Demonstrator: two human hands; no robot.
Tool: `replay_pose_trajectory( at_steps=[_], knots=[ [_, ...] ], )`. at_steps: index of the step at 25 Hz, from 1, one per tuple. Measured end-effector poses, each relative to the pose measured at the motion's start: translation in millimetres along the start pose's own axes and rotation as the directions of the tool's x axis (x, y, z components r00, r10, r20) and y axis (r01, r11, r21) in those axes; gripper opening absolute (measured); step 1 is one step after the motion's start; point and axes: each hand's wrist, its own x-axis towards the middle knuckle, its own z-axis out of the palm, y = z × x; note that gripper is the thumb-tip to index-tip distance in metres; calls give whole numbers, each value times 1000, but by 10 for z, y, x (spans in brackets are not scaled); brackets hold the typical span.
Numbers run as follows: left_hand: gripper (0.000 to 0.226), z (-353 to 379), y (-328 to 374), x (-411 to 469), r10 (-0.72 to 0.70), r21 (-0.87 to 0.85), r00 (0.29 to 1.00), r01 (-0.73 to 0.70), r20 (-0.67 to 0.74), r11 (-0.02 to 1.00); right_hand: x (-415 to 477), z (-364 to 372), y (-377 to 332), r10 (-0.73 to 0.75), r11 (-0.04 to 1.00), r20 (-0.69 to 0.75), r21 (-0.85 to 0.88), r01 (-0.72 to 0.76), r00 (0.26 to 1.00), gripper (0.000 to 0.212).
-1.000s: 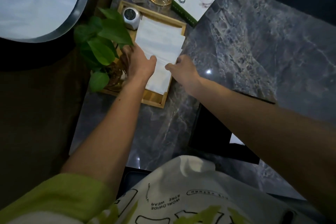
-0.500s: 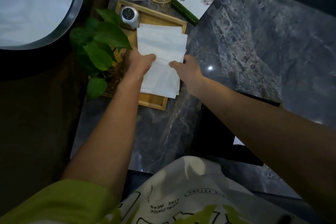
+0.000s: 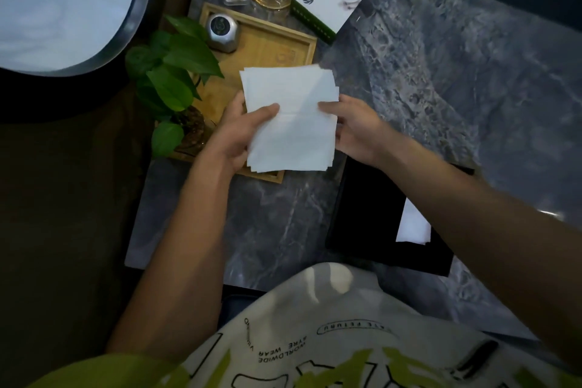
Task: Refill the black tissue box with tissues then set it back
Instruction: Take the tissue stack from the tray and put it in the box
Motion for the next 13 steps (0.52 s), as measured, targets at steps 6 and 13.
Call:
replay_pose_trajectory(
  at_steps=[6,13],
  knots=[
    [52,214,-348,-409,45,-171,961,2,273,985,-560,-297,200,-121,991,32,-57,123,992,40],
    [56,649,-643,-788,89,-109,950,-59,299,992,-1167,-687,363,-300,951,-118,-115,287,947,15]
  ],
)
